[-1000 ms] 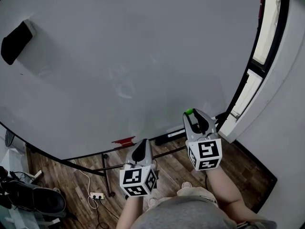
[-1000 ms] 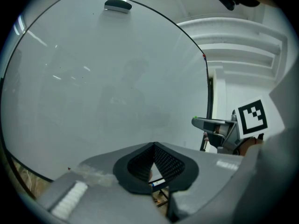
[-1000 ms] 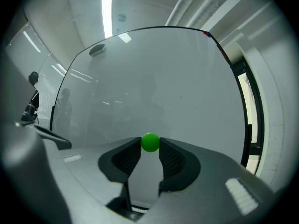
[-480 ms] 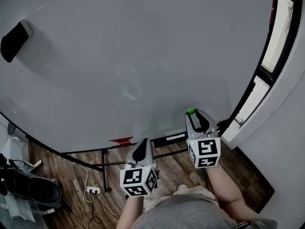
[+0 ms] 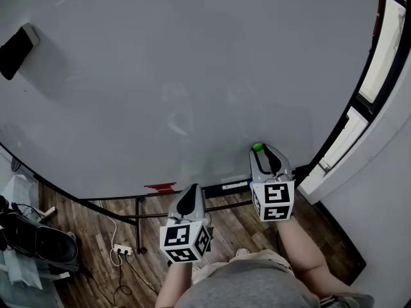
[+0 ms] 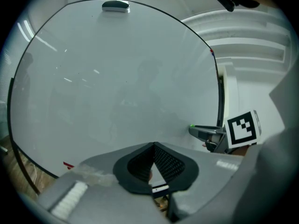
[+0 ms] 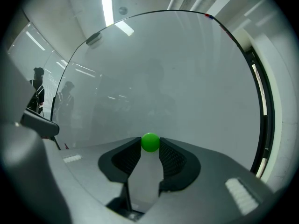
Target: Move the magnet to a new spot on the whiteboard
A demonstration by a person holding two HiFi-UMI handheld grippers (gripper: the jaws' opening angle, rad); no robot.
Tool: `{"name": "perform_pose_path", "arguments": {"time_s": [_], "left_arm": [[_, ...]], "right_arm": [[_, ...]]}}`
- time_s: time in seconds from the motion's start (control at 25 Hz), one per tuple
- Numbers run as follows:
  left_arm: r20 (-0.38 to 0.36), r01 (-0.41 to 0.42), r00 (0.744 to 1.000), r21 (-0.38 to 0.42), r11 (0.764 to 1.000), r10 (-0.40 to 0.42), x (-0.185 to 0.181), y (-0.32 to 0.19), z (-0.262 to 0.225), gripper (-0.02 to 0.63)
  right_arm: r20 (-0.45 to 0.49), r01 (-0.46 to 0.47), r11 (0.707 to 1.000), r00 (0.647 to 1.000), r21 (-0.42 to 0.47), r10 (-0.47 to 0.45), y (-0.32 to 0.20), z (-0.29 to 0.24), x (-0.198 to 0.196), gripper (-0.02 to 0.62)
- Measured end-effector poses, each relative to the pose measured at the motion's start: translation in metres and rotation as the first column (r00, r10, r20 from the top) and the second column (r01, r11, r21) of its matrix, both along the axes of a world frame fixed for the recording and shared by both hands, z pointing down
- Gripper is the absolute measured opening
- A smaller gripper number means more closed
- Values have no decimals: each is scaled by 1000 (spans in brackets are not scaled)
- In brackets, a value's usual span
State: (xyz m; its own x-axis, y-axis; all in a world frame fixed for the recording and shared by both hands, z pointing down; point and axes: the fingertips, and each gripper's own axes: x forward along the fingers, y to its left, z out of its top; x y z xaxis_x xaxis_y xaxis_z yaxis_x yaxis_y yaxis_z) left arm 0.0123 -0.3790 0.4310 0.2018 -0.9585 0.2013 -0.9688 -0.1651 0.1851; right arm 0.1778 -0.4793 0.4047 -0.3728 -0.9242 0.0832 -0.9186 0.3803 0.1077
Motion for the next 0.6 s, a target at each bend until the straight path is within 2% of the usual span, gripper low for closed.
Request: {"name": "perform_pose_path", "arguments": {"time_s": [0.6], "left_arm": [[10,14,1000,-9,1000,-14,6,-9,2,5]], "right_arm": [[-4,-9,1000,1000,17,9,-8,4,2,124]]}}
